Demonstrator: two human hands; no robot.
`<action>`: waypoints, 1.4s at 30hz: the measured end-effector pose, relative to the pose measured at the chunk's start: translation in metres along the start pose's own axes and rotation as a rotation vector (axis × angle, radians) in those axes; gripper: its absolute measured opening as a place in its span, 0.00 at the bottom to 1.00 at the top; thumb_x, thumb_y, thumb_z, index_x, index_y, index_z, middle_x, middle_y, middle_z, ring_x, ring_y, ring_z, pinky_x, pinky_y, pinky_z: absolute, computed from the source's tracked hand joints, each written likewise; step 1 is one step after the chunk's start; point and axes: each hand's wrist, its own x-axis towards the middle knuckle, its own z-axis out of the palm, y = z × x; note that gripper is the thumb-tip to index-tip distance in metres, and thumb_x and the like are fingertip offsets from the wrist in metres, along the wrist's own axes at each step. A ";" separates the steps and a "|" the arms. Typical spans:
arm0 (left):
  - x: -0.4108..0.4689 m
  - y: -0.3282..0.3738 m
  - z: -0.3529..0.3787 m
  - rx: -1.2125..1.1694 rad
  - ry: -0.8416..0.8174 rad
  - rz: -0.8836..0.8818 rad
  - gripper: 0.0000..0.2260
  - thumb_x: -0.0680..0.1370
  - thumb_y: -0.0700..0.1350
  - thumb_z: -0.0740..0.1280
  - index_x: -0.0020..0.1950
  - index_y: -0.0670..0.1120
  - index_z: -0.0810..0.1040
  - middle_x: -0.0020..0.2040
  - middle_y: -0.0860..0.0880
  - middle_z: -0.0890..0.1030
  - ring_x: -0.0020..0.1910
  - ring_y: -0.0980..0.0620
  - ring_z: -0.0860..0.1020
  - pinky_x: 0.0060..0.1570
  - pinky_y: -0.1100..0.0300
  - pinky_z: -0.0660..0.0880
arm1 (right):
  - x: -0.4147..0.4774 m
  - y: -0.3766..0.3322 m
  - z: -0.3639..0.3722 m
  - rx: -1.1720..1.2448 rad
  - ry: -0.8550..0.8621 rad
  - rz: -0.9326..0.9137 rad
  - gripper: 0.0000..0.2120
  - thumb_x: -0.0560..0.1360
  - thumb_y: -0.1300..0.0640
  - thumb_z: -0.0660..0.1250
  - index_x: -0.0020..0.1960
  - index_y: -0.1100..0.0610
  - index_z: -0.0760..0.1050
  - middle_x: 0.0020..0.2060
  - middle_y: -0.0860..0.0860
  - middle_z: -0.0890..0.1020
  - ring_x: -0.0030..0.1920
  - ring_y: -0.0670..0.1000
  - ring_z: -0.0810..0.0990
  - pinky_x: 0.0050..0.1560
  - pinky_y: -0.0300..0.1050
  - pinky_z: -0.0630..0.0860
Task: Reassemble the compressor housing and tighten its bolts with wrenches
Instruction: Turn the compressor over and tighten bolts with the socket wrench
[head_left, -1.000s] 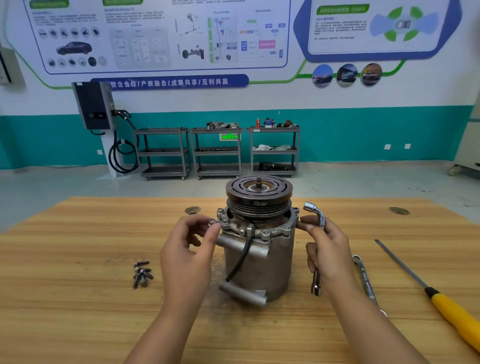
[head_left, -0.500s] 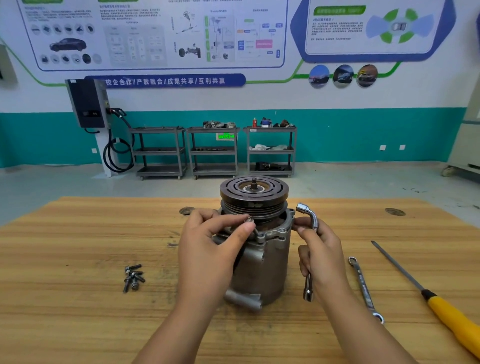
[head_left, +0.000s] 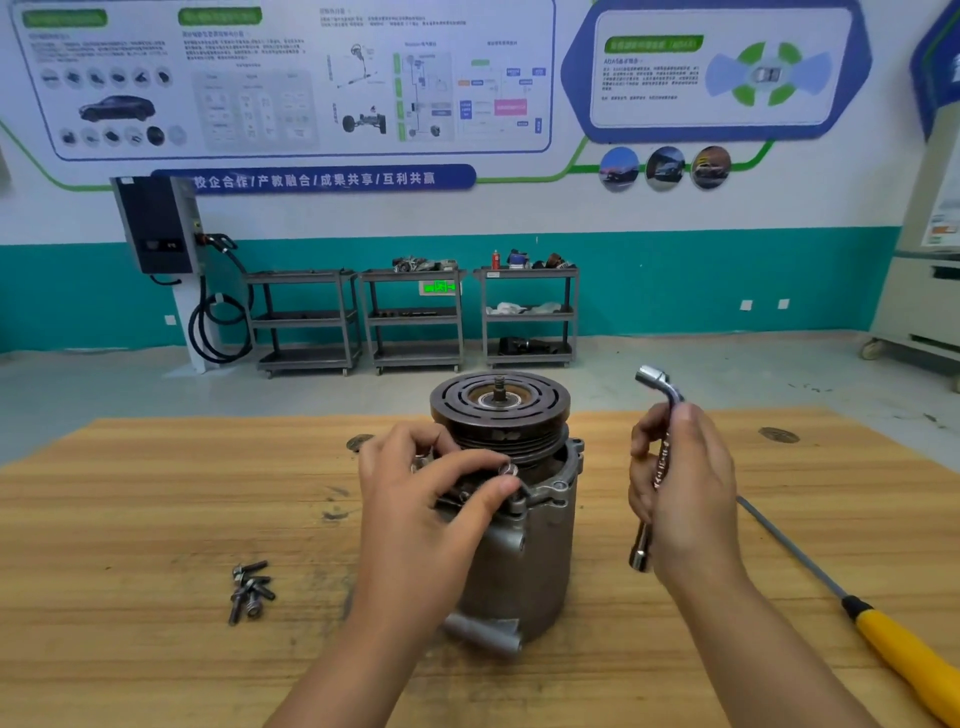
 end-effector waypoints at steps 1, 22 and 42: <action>0.000 -0.002 0.000 0.011 0.007 0.010 0.05 0.69 0.59 0.69 0.44 0.64 0.78 0.46 0.62 0.71 0.54 0.60 0.66 0.53 0.77 0.60 | 0.004 -0.012 0.003 0.039 -0.047 -0.013 0.19 0.82 0.53 0.50 0.38 0.48 0.73 0.29 0.47 0.72 0.22 0.43 0.63 0.19 0.35 0.58; -0.009 0.005 0.009 -0.056 0.035 -0.084 0.08 0.65 0.60 0.67 0.43 0.69 0.77 0.53 0.63 0.71 0.60 0.60 0.65 0.55 0.78 0.58 | 0.006 -0.066 0.064 0.223 -0.493 -0.295 0.10 0.74 0.51 0.57 0.48 0.57 0.70 0.25 0.49 0.74 0.24 0.48 0.75 0.24 0.30 0.68; -0.021 0.005 0.019 -0.063 0.134 -0.219 0.07 0.65 0.54 0.74 0.35 0.64 0.77 0.56 0.66 0.69 0.63 0.65 0.61 0.53 0.80 0.58 | 0.013 -0.058 0.061 -0.098 -0.540 -0.348 0.10 0.79 0.58 0.57 0.53 0.44 0.71 0.32 0.47 0.80 0.33 0.46 0.82 0.29 0.33 0.72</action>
